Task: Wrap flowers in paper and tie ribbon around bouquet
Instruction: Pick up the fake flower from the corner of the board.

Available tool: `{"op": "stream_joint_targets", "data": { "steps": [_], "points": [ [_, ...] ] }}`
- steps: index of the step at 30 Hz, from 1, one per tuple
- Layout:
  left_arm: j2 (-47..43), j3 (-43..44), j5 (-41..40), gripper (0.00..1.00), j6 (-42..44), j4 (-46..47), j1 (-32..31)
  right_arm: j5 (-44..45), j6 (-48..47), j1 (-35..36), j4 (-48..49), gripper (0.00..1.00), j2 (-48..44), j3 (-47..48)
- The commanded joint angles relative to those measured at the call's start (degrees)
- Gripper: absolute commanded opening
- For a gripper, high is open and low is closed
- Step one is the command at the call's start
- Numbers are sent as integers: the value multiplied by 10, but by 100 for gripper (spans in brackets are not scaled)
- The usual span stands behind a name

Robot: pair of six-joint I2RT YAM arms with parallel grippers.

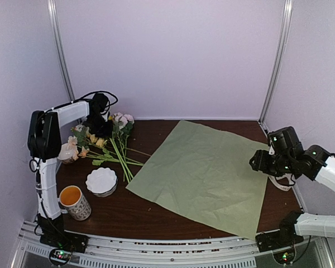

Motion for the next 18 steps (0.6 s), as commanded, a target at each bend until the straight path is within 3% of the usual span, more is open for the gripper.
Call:
{"op": "stream_joint_targets", "data": {
  "steps": [1, 13, 14, 17, 18],
  "points": [
    [35, 25, 5, 34, -47, 30, 2, -8, -18, 1, 33, 64, 10, -8],
    [84, 43, 53, 29, -41, 55, 2, -12, -18, 1, 49, 64, 36, -17],
    [85, 43, 53, 25, -40, 56, 2, -13, -18, 1, 49, 63, 37, -17],
    [77, 39, 48, 1, -43, 49, 2, -13, -14, 1, 47, 63, 36, -17],
    [69, 36, 47, 0, -44, 49, 2, -13, -14, 1, 47, 63, 35, -16]
  ]
}}
